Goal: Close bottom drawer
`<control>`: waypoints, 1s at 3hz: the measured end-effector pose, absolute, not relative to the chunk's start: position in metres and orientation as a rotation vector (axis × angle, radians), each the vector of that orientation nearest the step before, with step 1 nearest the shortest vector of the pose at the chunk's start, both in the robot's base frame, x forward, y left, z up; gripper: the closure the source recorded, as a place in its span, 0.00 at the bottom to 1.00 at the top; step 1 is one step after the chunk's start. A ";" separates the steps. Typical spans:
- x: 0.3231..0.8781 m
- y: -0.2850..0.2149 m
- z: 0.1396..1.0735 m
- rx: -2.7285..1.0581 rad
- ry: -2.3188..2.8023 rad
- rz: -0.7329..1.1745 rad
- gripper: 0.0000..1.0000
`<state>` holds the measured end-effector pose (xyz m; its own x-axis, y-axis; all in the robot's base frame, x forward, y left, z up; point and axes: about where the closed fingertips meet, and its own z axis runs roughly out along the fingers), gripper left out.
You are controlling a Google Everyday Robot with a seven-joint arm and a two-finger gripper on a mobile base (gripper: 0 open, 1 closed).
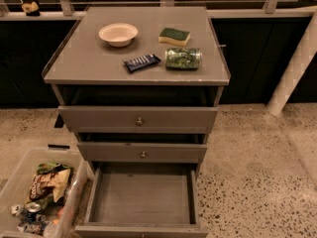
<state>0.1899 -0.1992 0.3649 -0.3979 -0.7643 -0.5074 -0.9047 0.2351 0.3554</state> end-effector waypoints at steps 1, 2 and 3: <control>0.190 -0.199 0.365 -1.574 2.279 0.901 0.00; 0.200 -0.203 0.347 -1.557 2.282 0.974 0.00; 0.228 -0.201 0.308 -1.573 2.287 1.104 0.00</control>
Offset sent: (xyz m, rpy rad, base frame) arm 0.0346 -0.0146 -0.0545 0.0939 0.1272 -0.0017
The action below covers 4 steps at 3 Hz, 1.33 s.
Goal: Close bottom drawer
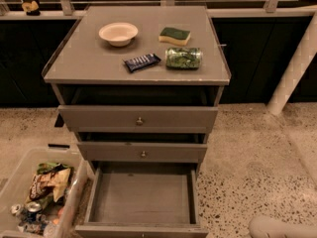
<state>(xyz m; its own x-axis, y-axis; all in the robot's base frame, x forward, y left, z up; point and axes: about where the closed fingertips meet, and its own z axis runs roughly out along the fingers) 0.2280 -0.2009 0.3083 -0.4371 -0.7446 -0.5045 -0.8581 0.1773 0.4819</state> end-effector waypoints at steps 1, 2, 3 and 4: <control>0.266 -0.182 0.272 -1.648 2.246 1.220 0.00; 0.265 -0.182 0.272 -1.647 2.247 1.222 0.00; 0.266 -0.190 0.262 -1.618 2.220 1.282 0.00; 0.269 -0.201 0.234 -1.589 2.179 1.401 0.00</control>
Offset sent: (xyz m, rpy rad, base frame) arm 0.0243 0.0138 -0.0271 0.0284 0.0548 0.0627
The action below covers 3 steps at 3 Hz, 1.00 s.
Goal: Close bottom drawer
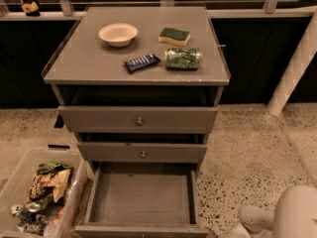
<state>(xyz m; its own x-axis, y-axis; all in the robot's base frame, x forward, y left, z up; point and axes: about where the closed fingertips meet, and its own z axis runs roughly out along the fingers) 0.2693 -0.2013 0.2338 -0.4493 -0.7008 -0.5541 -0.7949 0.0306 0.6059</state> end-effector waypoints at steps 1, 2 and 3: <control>0.298 -0.210 0.201 -1.591 2.133 1.454 0.00; 0.297 -0.210 0.201 -1.591 2.132 1.459 0.00; 0.300 -0.208 0.194 -1.586 2.141 1.479 0.00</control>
Offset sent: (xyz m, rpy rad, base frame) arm 0.0141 -0.0043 -0.0253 0.0407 0.0272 0.0224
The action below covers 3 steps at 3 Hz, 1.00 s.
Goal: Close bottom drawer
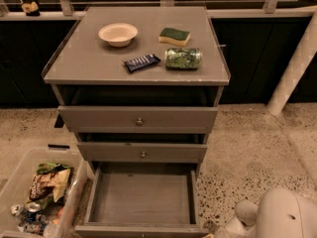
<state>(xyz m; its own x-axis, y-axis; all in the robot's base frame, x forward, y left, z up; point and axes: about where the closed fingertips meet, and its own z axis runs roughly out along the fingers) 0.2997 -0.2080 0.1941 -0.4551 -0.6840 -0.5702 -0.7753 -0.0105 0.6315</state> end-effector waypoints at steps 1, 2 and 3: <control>0.314 -0.201 0.176 -1.599 2.160 1.523 0.00; 0.325 -0.193 0.170 -1.619 2.165 1.517 0.00; 0.351 -0.167 0.167 -1.683 2.149 1.473 0.00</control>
Offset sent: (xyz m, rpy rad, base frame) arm 0.0858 0.0418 -0.0492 -0.0719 0.0137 0.0839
